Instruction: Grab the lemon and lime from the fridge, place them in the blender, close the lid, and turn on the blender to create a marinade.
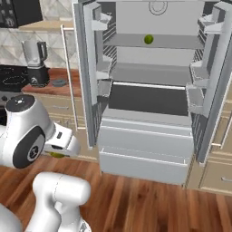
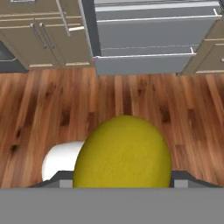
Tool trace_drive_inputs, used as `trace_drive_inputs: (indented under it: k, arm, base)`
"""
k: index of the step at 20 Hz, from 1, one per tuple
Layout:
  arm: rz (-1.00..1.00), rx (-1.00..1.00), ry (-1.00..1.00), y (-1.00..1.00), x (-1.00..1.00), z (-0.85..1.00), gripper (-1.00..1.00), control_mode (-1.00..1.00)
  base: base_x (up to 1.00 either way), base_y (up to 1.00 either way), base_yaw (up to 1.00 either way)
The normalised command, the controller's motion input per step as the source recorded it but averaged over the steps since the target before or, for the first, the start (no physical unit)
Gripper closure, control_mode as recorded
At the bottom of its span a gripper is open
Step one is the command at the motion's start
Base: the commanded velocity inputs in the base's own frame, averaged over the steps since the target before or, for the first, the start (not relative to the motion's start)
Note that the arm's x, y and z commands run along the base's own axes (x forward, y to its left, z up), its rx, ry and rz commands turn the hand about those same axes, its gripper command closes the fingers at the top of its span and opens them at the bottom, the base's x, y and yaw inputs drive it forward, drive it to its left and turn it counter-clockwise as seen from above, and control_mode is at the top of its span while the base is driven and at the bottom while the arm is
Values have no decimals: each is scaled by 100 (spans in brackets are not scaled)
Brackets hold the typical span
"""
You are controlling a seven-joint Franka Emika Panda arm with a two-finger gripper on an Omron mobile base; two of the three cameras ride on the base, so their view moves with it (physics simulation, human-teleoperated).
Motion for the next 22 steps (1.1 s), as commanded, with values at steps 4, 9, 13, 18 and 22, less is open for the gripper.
trace_drive_inputs:
  k: [4, 9, 13, 18, 22]
  arm:
    - [0, 0, 0, 0, 0, 0, 100, 100]
    - [0, 0, 0, 0, 0, 0, 100, 100]
    - [0, 0, 0, 0, 0, 0, 100, 100]
    - [0, 0, 0, 0, 0, 0, 100, 100]
    - [0, 0, 0, 0, 0, 0, 100, 100]
  base:
    - [-27, 100, 6]
    - [-3, 100, 4]
    - [3, 100, 4]
    - [5, 100, 29]
    - [0, 100, 49]
